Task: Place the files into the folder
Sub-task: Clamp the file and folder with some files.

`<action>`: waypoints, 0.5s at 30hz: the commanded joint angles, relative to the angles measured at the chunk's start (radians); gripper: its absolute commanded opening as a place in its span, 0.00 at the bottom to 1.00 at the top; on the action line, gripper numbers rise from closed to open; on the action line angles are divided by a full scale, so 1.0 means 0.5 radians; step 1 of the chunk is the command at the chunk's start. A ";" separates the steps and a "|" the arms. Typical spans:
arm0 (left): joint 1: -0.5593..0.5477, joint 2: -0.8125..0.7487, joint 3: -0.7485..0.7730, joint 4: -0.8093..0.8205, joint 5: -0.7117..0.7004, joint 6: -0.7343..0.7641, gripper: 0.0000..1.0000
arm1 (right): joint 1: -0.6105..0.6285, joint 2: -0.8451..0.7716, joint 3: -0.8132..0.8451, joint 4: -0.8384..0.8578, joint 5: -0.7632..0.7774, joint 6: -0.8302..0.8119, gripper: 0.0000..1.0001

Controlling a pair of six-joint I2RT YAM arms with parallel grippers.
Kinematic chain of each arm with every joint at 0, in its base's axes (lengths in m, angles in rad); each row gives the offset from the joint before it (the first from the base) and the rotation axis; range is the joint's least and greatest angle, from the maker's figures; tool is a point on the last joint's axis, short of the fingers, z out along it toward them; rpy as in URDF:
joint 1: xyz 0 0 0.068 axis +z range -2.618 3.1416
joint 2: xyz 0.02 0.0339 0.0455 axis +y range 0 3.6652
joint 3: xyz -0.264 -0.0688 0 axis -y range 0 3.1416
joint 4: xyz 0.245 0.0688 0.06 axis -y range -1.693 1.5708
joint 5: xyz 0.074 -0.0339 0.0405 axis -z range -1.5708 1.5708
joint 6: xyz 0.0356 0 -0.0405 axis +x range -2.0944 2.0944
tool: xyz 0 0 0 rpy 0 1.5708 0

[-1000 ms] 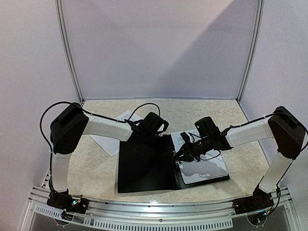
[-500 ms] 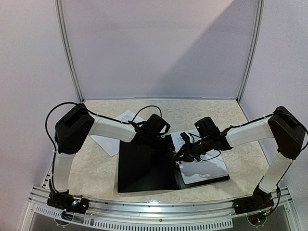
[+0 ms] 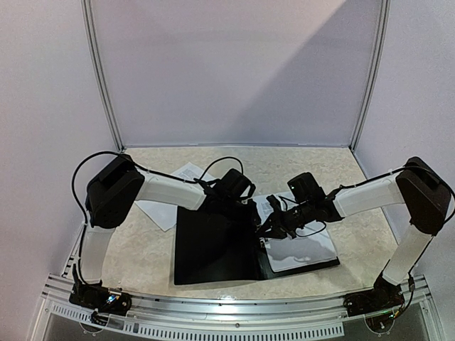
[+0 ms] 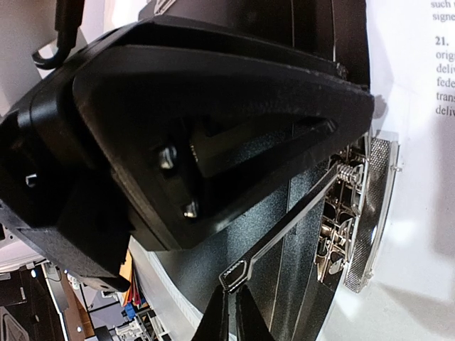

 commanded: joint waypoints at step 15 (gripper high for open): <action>-0.090 0.184 0.135 -0.229 -0.114 0.009 0.05 | -0.056 0.036 -0.063 -0.043 0.053 0.009 0.08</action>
